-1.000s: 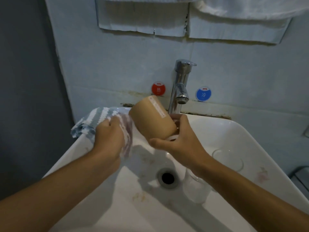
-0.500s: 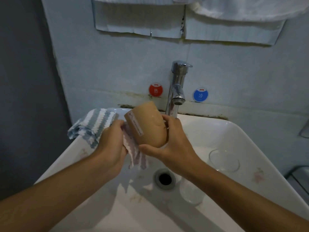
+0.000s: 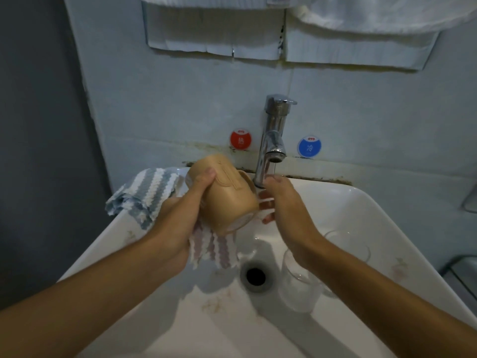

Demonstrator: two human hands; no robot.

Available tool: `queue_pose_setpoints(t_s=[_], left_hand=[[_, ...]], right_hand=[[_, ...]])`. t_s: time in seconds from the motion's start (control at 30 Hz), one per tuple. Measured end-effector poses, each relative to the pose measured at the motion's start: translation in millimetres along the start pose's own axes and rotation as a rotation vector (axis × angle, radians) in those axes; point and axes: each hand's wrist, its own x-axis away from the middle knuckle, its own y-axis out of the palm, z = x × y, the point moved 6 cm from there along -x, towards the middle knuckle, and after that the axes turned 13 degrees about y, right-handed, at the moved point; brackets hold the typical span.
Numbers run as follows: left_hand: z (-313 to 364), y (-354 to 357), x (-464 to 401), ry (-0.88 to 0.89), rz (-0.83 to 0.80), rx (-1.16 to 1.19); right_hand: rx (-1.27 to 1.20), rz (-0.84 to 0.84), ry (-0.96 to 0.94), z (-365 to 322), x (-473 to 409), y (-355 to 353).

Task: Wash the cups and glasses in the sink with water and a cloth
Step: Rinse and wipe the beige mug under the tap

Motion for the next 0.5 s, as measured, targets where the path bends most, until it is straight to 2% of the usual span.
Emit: queue_pose_setpoints(t_s=[0.03, 0.13, 0.23, 0.5], left_hand=[[-2, -4, 4, 0.003, -0.054, -0.001], [-13, 4, 25, -0.231, -0.129, -0.059], [-15, -2, 27, -0.229, -0.142, -0.101], [0, -5, 28, -0.127, -0.021, -0.25]], right_hand=[[-0.034, -0.054, 0.049, 2, -2, -1], [-0.137, -0.267, 0.128, 4, 0, 3], [-0.193, -0.378, 0.143, 4, -1, 6], [-0.296, -0.601, 0.234, 3, 9, 16]])
